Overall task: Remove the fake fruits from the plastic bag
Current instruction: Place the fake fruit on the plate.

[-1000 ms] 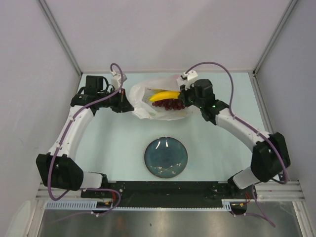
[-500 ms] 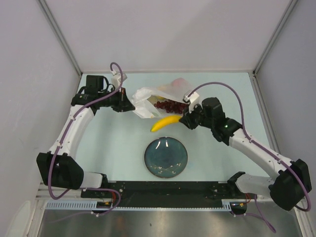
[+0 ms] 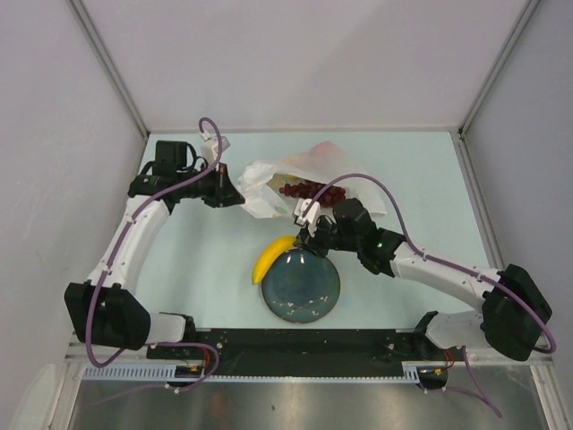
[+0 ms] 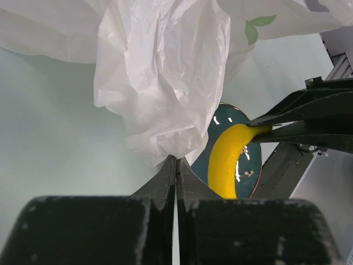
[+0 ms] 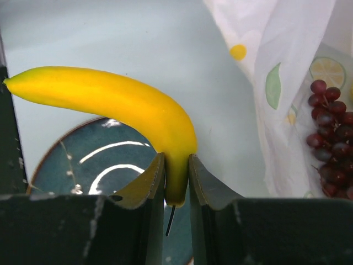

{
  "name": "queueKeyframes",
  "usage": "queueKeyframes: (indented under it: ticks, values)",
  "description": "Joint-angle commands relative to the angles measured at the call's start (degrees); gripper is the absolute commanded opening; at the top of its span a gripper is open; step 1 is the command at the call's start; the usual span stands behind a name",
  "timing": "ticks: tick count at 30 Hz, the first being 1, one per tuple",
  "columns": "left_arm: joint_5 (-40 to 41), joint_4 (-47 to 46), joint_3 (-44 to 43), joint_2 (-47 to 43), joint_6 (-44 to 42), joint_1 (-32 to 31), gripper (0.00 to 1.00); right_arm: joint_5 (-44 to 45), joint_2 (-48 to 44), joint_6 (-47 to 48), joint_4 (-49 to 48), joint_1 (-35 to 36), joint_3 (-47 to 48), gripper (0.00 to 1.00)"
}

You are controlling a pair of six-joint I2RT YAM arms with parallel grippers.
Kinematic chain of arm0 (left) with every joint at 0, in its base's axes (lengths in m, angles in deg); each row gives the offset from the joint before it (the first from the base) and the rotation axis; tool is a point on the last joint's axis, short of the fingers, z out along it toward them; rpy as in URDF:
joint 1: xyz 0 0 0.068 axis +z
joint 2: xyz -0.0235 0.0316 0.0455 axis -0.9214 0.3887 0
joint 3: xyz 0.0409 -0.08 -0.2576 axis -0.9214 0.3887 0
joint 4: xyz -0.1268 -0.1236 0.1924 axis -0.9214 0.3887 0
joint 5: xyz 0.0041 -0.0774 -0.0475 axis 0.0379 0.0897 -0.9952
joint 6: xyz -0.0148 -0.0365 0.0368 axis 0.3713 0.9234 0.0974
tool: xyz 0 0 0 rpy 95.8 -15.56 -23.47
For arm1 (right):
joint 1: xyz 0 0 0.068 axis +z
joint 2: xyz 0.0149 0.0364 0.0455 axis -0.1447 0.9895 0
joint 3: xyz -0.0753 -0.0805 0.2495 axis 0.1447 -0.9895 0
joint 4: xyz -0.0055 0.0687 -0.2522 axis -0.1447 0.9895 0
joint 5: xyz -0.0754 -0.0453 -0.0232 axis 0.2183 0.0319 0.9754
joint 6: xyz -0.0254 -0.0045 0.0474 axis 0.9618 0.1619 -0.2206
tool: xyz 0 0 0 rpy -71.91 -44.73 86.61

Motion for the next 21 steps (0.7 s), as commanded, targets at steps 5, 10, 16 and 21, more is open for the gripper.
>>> queueKeyframes:
  ticks: [5, 10, 16, 21]
  values:
    - [-0.48, -0.56, 1.26, -3.54, -0.55, 0.39, 0.00, -10.98, 5.10, 16.67, -6.39, -2.13, -3.03, 0.00]
    - [0.22, -0.12, 1.26, -3.45, -1.16, 0.39, 0.00, -15.72, 6.95, 25.53, -7.62, -3.53, -2.95, 0.00]
    - [1.54, 0.76, 0.82, -3.54, -2.22, 0.39, 0.00, -18.37, 10.37, 30.39, -4.10, -3.01, -3.03, 0.00]
    - [2.77, 1.37, 0.64, -3.63, -2.66, 0.57, 0.00, -17.05, 13.26, 28.37, -7.52, -1.96, -3.30, 0.00]
